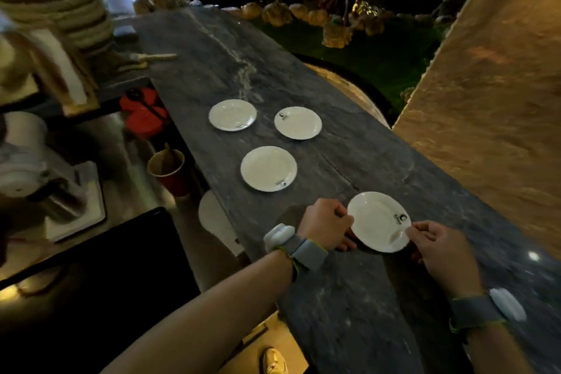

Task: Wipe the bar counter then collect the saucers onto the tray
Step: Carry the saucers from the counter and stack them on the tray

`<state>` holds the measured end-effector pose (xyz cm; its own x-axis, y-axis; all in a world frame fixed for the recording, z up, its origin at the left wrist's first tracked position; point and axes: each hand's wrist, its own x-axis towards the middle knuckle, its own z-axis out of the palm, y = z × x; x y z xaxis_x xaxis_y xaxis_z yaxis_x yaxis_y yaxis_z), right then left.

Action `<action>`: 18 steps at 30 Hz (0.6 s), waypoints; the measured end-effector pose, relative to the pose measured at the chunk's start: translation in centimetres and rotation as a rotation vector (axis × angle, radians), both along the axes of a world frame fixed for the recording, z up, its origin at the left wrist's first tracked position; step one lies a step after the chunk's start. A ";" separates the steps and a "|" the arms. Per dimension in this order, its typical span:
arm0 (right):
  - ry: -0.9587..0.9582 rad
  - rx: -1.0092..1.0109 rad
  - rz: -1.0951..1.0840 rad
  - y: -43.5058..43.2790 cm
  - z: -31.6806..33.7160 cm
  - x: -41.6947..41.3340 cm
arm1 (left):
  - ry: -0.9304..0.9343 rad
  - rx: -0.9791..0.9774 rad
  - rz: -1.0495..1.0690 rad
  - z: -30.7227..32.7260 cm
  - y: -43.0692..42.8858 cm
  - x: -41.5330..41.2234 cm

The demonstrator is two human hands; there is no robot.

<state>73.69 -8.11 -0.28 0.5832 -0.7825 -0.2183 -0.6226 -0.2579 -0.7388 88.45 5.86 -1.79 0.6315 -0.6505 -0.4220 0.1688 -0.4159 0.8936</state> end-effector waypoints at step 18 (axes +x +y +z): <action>-0.043 0.124 0.569 20.6 2.0 10.5 | 0.023 -0.170 0.517 1.4 28.0 2.7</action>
